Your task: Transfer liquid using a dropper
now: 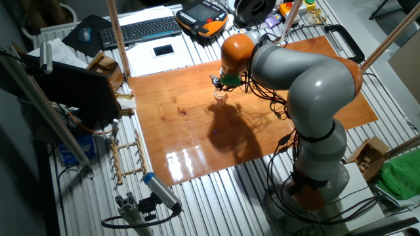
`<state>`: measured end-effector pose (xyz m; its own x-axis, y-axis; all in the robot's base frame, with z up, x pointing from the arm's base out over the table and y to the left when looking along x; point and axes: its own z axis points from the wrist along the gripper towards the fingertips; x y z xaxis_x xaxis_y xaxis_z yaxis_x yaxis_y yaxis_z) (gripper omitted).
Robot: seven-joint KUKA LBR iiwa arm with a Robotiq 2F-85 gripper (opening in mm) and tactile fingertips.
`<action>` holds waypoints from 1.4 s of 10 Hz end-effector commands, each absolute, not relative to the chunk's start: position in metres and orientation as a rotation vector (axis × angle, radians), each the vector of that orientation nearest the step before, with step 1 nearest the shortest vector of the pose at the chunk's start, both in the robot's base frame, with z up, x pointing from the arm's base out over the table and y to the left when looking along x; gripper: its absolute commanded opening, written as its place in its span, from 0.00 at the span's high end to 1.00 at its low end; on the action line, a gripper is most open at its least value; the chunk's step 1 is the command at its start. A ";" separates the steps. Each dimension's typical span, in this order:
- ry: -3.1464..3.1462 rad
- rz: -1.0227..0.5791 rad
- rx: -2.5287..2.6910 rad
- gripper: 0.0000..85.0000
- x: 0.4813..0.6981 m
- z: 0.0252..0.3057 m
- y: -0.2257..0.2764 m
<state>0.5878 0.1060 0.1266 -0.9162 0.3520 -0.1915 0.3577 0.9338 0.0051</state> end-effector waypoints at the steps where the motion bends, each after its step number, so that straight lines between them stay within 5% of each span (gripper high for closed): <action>1: 2.902 -0.039 0.538 0.64 0.589 0.125 0.106; 14: 2.909 -0.018 0.521 0.74 0.592 0.119 0.104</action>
